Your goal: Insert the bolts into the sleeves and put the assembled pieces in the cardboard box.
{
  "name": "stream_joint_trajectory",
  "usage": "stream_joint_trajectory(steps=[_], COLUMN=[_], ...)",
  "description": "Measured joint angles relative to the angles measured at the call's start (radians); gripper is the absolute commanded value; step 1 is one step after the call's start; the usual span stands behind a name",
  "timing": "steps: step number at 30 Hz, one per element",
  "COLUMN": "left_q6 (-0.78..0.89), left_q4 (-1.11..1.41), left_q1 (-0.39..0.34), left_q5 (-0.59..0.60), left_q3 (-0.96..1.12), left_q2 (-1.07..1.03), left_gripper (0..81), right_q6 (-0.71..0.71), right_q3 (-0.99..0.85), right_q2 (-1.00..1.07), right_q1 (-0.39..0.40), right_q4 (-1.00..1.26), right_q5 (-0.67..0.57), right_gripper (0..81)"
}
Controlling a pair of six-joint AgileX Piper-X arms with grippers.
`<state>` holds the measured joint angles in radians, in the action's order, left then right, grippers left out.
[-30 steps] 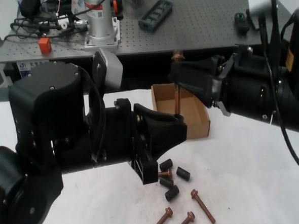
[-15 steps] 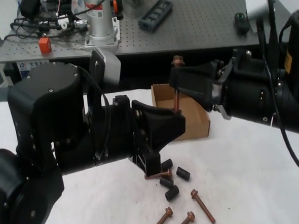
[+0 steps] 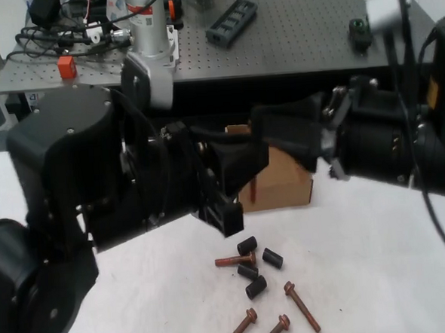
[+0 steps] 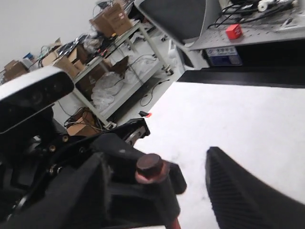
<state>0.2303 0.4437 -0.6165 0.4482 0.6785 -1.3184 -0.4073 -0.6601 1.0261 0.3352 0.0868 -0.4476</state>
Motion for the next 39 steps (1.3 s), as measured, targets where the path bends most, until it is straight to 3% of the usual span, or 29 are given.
stream_joint_trajectory(steps=[4, 10, 12, 16, 17, 20, 24, 27, 31, 35, 39], left_q6=[0.066, 0.12, 0.122, 0.122, 0.122, 0.122, 0.135, 0.153, 0.183, 0.185, 0.076], left_q4=[-0.055, -0.42, -0.499, -0.773, -0.785, -0.885, -0.991, -1.061, -1.099, -1.129, -1.285], left_q1=[0.01, 0.014, 0.014, 0.017, 0.017, 0.02, 0.021, 0.024, 0.024, 0.032, 0.047], left_q5=[-0.089, -0.142, -0.152, -0.174, -0.174, -0.177, -0.166, -0.132, -0.107, -0.048, -0.108], left_q3=[0.131, 0.628, 0.726, 1.125, 1.125, 1.298, 1.461, 1.565, 1.594, 1.595, 1.595], left_q2=[-0.186, -0.523, -0.593, -0.856, -0.868, -0.972, -1.092, -1.165, -1.201, -1.186, -1.095], left_gripper=[0.7, 0.7, 0.7, 0.6, 0.2, 5.4, 23.9, 33.2, 33.7, 30.5, 25.8], right_q6=[0.023, 0.145, 0.167, 0.18, 0.18, 0.18, 0.18, 0.183, 0.209, 0.271, 0.368], right_q3=[0.0, 0.0, 0.0, 0.0, 0.0, 0.0, 0.0, -0.002, -0.027, -0.065, -0.131], right_q2=[-0.082, -0.232, -0.255, -0.27, -0.269, -0.269, -0.269, -0.257, -0.189, -0.072, 0.173], right_q1=[-0.097, -0.255, -0.29, -0.337, -0.344, -0.345, -0.345, -0.345, -0.343, -0.318, -0.216], right_q4=[-0.08, -0.311, -0.372, -0.445, -0.456, -0.477, -0.484, -0.5, -0.55, -0.623, -0.714], right_q5=[0.014, 0.151, 0.198, 0.229, 0.231, 0.233, 0.233, 0.213, 0.179, 0.178, 0.233], right_gripper=[42.3, 42.3, 42.3, 42.3, 42.3, 42.3, 42.3, 41.8, 35.8, 36.0, 36.0])
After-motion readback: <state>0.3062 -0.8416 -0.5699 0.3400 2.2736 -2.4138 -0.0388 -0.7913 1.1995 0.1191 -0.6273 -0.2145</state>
